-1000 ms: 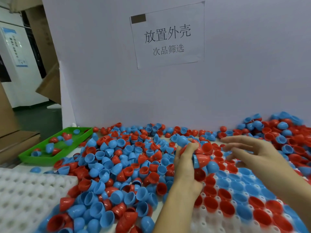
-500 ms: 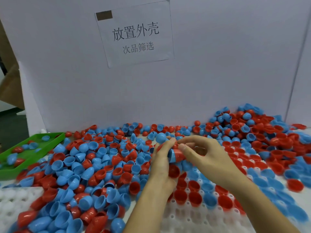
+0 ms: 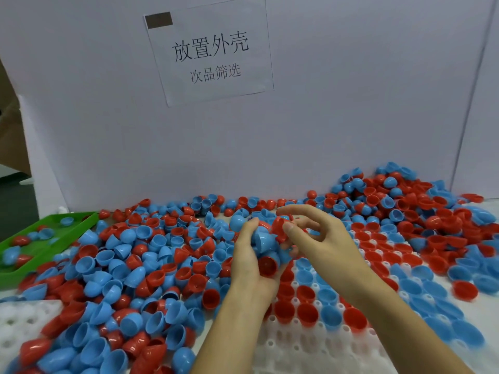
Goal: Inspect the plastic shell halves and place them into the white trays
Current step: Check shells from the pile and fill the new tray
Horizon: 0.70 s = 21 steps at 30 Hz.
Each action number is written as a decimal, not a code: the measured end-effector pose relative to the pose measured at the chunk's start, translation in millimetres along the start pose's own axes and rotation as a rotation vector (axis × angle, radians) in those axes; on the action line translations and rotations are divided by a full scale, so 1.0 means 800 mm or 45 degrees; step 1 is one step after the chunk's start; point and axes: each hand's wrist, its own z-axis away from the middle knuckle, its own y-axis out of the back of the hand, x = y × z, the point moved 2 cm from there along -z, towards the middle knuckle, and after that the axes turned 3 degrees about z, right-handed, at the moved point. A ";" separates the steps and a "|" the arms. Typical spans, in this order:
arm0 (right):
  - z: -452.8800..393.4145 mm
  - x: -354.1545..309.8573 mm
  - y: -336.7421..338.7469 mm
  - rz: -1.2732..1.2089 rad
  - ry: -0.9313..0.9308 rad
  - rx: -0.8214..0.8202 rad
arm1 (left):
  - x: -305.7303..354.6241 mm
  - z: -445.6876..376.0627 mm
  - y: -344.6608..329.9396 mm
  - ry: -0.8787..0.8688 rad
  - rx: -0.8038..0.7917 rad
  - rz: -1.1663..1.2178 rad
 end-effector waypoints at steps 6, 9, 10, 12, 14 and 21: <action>0.001 0.003 -0.006 0.154 -0.012 0.128 | -0.001 -0.002 0.002 -0.021 0.054 -0.014; 0.000 0.006 -0.005 0.105 -0.076 0.181 | 0.000 -0.005 0.002 -0.046 0.075 -0.047; 0.000 0.006 -0.004 0.070 -0.103 0.192 | 0.000 -0.005 0.002 -0.055 0.080 -0.053; -0.001 0.007 0.000 0.007 -0.146 0.201 | 0.001 -0.006 0.003 -0.065 0.099 -0.056; -0.001 0.008 0.003 -0.023 -0.182 0.204 | 0.000 -0.007 0.003 -0.078 0.124 -0.059; -0.008 0.019 0.042 -0.051 -0.368 0.335 | 0.006 -0.005 0.004 -0.086 0.184 -0.036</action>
